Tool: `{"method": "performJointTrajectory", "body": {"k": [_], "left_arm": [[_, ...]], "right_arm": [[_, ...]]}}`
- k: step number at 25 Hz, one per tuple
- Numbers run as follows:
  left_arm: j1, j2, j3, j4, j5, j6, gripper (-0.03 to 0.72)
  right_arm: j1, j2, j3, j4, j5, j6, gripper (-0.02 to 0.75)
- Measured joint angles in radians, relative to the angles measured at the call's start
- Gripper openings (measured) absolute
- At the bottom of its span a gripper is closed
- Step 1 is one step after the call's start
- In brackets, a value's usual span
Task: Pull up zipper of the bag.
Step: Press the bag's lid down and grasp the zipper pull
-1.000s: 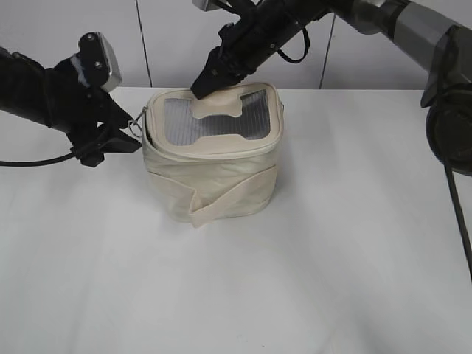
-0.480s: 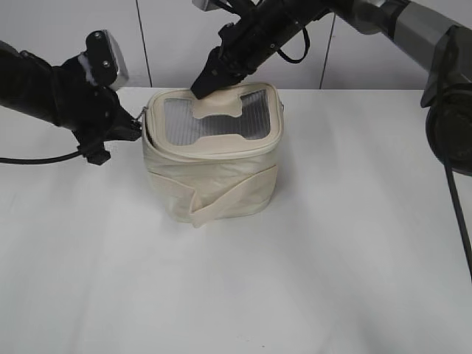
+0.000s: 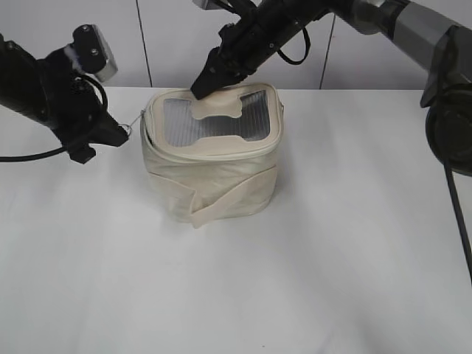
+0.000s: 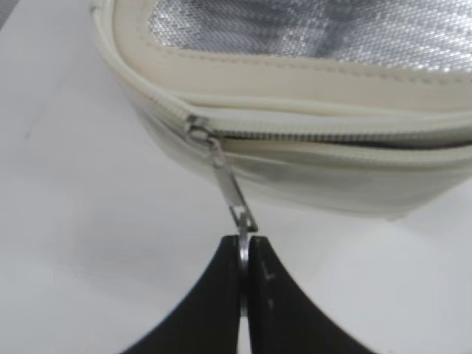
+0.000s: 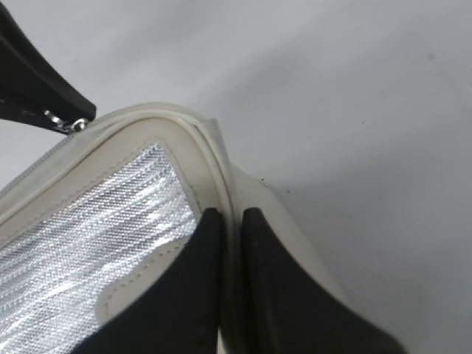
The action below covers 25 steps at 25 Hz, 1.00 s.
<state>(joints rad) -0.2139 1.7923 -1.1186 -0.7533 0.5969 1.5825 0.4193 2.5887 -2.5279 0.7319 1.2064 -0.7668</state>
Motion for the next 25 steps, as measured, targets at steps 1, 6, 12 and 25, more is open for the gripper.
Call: {"method": "performJointTrajectory", "body": {"k": [1,6,12,25], "left_arm": [[0.0,-0.014,0.0,0.019,0.02,-0.041,-0.008],[-0.001,-0.077,-0.008,0.073,0.141,-0.151,-0.008],[-0.016,-0.124,-0.008,0.141,0.296,-0.265,-0.008],[-0.404,-0.122,-0.007,0.172,0.066,-0.326,-0.008]], "right_arm": [[0.0,0.0,0.0,-0.001,0.001,0.01,0.055],[0.0,0.0,0.0,-0.003,0.004,0.033,0.055],[0.0,0.0,0.0,-0.003,0.004,0.066,0.054],[0.003,0.0,0.0,-0.005,0.012,0.076,0.054]]}}
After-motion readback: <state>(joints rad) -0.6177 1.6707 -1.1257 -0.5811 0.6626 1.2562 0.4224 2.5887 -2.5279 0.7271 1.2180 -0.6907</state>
